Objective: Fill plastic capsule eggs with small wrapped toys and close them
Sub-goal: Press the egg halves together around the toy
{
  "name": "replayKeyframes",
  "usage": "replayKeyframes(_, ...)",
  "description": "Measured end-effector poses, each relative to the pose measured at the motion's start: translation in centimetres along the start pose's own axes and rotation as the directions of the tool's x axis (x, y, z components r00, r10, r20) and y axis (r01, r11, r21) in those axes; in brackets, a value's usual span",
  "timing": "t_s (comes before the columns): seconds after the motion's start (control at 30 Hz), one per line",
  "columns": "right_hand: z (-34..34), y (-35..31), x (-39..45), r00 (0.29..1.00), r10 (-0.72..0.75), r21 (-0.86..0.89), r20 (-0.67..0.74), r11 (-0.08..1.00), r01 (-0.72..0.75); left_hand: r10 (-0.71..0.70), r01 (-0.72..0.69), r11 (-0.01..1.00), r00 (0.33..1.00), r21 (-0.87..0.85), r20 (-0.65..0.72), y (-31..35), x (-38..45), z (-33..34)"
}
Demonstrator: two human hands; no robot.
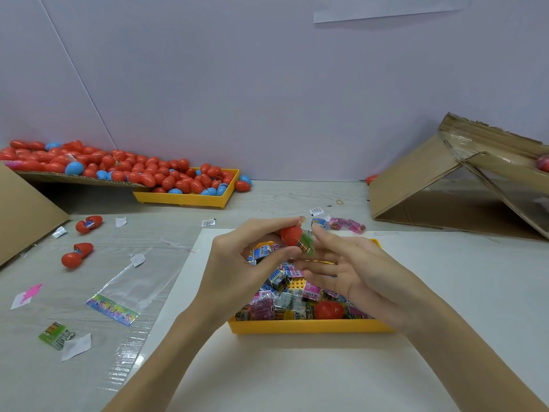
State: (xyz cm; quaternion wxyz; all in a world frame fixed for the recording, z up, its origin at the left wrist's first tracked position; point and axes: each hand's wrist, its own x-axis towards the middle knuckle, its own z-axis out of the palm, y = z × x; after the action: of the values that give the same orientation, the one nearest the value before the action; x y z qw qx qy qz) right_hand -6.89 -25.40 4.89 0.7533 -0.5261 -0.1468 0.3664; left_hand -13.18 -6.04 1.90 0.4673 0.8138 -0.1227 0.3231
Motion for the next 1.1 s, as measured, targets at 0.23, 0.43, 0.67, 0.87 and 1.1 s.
replayKeyframes(0.23, 0.1, 0.8, 0.4, 0.996, 0.075, 0.132, -0.054, 0.989, -0.067, 0.061, -0.063, 0.995, 0.998, 0.083, 0.028, 0.2, -0.1, 0.4)
replayKeyframes(0.43, -0.4, 0.7, 0.4, 0.991, 0.125, 0.154, -0.045, 0.981, -0.117, 0.105, -0.103, 0.975, 0.994, 0.199, 0.001, 0.2, -0.3, 0.8)
replayKeyframes(0.67, -0.2, 0.7, 0.5, 0.976, 0.215, 0.303, 0.042, 0.928, -0.217, 0.222, -0.238, 0.917, 0.971, 0.319, 0.086, -0.3, -0.3, 0.9)
replayKeyframes(0.87, -0.4, 0.8, 0.5, 0.979, 0.191, 0.305, 0.072, 0.930, -0.204, 0.051, -0.053, 0.990, 0.998, 0.134, 0.024, 0.3, -0.4, 1.0)
replayKeyframes(1.1, -1.1, 1.1, 0.9, 0.986, 0.123, 0.187, 0.115, 0.972, -0.143, -0.090, 0.090, 0.996, 0.995, 0.002, 0.039, 0.2, -0.2, 0.5)
